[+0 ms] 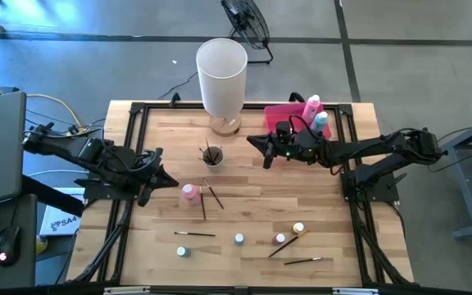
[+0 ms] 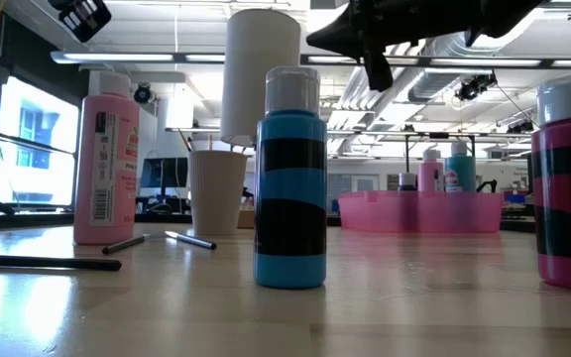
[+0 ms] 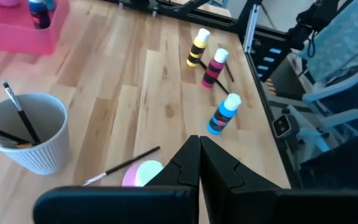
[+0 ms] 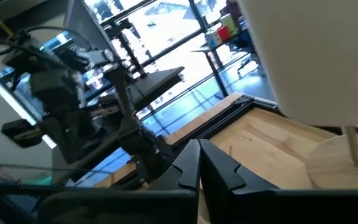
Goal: Pick & Place Paint Supplies
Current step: Put the big pink paint bottle into the pink bin
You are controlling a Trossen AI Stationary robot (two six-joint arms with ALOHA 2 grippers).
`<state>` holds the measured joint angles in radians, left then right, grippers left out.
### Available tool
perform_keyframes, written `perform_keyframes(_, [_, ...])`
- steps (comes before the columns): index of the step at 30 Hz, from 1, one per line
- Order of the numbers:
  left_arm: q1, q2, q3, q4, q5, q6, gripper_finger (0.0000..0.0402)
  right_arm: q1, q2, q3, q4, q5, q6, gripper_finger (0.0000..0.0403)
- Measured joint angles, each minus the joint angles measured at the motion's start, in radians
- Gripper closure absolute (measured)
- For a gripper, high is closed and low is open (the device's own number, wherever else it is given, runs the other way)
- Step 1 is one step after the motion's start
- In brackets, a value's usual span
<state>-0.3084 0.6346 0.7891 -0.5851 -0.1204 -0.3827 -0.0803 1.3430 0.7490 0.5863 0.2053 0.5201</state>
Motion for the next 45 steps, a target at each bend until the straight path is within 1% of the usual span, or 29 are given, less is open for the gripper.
perform_keyframes(4, [0.000, 0.005, 0.000, -0.002, -0.010, -0.008, 0.0401, 0.000, 0.000, 0.000, -0.001, -0.007, 0.000, 0.0401])
perform_keyframes(7, [0.000, 0.006, 0.000, -0.002, -0.073, -0.016, 0.0397, 0.000, 0.000, 0.000, -0.001, -0.039, 0.000, 0.0401])
perform_keyframes(10, [0.001, 0.013, 0.000, -0.027, -0.147, -0.026, 0.0380, 0.000, 0.000, 0.000, -0.004, -0.095, -0.001, 0.0401])
perform_keyframes(14, [0.000, 0.030, 0.000, -0.066, -0.204, -0.097, 0.0333, 0.000, 0.000, 0.000, -0.035, -0.168, -0.042, 0.0401])
perform_keyframes(16, [0.001, 0.046, 0.000, -0.073, -0.209, -0.113, 0.0303, 0.000, 0.000, 0.000, -0.047, -0.182, -0.054, 0.0401])
perform_keyframes(20, [0.000, 0.068, 0.000, -0.069, -0.185, -0.119, 0.0250, 0.000, 0.000, 0.000, -0.060, -0.167, -0.054, 0.0401])
perform_keyframes(24, [0.000, 0.076, 0.000, -0.069, -0.183, -0.111, 0.0221, 0.000, 0.000, 0.000, -0.058, -0.129, -0.054, 0.0401])
perform_keyframes(27, [0.000, 0.075, 0.000, -0.068, -0.183, -0.111, 0.0213, -0.001, 0.000, 0.000, -0.054, -0.124, -0.054, 0.0401])
perform_keyframes(32, [0.000, 0.075, 0.000, -0.069, -0.178, -0.111, 0.0213, -0.001, 0.000, 0.000, -0.051, -0.101, -0.054, 0.0401])
perform_keyframes(37, [0.000, 0.076, 0.000, -0.067, -0.177, -0.128, 0.0213, -0.001, 0.000, 0.000, -0.051, -0.099, -0.054, 0.0401])
perform_keyframes(42, [0.000, 0.092, 0.000, -0.082, -0.175, -0.081, 0.0213, -0.001, 0.000, 0.000, -0.051, -0.099, -0.054, 0.0401])
perform_keyframes(45, [0.000, 0.120, 0.000, -0.108, -0.148, -0.038, 0.0213, -0.001, 0.000, 0.000, -0.051, -0.099, -0.054, 0.0401])
